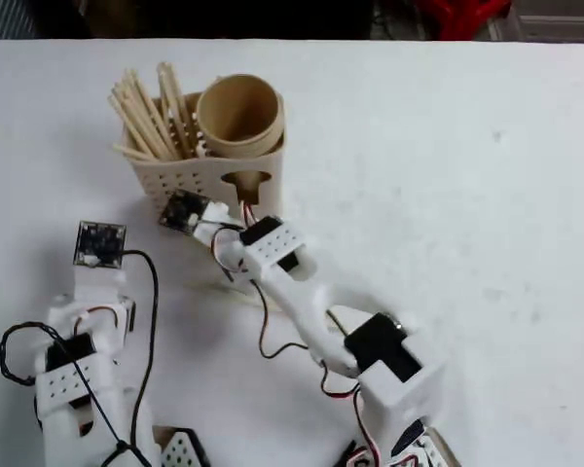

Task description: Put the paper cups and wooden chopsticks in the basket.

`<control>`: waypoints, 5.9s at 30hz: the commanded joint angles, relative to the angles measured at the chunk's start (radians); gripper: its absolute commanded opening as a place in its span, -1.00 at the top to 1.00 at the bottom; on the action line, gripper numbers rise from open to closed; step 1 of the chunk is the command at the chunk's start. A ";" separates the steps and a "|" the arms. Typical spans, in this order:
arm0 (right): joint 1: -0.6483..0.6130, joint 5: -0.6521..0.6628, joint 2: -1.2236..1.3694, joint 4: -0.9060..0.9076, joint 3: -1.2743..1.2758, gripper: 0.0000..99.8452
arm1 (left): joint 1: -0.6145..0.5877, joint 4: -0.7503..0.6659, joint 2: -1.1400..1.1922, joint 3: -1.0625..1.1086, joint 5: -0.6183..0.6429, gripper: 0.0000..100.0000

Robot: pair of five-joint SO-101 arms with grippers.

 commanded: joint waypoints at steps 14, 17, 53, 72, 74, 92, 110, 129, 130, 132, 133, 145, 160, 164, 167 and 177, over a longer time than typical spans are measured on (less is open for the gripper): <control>-0.015 -0.061 -0.366 0.096 0.129 0.94 | 0.010 -0.015 -0.019 -0.006 0.009 0.65; 0.001 -0.066 -0.430 0.131 0.107 0.96 | 0.010 -0.015 -0.019 -0.006 0.009 0.65; -0.008 -0.425 -0.173 -0.180 -1.000 0.96 | 0.010 -0.015 -0.019 -0.006 0.009 0.65; -0.042 -0.420 -0.262 0.220 -1.002 0.95 | 0.010 -0.015 -0.019 -0.006 0.009 0.65; -0.042 -0.417 -0.309 0.338 -1.002 0.91 | 0.010 -0.015 -0.019 -0.006 0.009 0.65; -0.059 -0.416 -0.487 0.860 -0.620 0.91 | 0.010 -0.015 -0.019 -0.006 0.009 0.65; -0.131 0.255 -0.478 0.047 0.296 0.91 | 0.010 -0.015 -0.019 -0.006 0.009 0.65; -0.076 0.048 -0.122 -0.076 0.118 0.62 | 0.010 -0.015 -0.019 -0.006 0.009 0.65; -0.073 0.049 -0.102 -0.076 0.114 0.62 | 0.010 -0.015 -0.019 -0.006 0.009 0.65; -0.070 0.044 -0.077 -0.073 0.114 0.62 | 0.010 -0.015 -0.019 -0.006 0.009 0.65; -0.070 0.044 -0.076 -0.059 0.114 0.62 | 0.010 -0.015 -0.019 -0.006 0.009 0.65; -0.070 0.043 -0.079 0.105 0.095 0.97 | 0.010 -0.015 -0.019 -0.006 0.009 0.65; -0.018 -0.285 -0.559 0.242 0.147 0.97 | 0.012 -0.015 -0.019 -0.006 0.009 0.65; 0.036 -0.339 -0.766 0.242 0.184 0.97 | 0.012 -0.015 -0.019 -0.006 0.009 0.65; 0.042 -0.370 -0.909 0.236 0.186 0.97 | 0.012 -0.017 -0.019 -0.006 0.009 0.65; 0.012 -0.308 -1.112 0.137 0.057 0.97 | 0.012 -0.017 -0.019 -0.006 0.009 0.65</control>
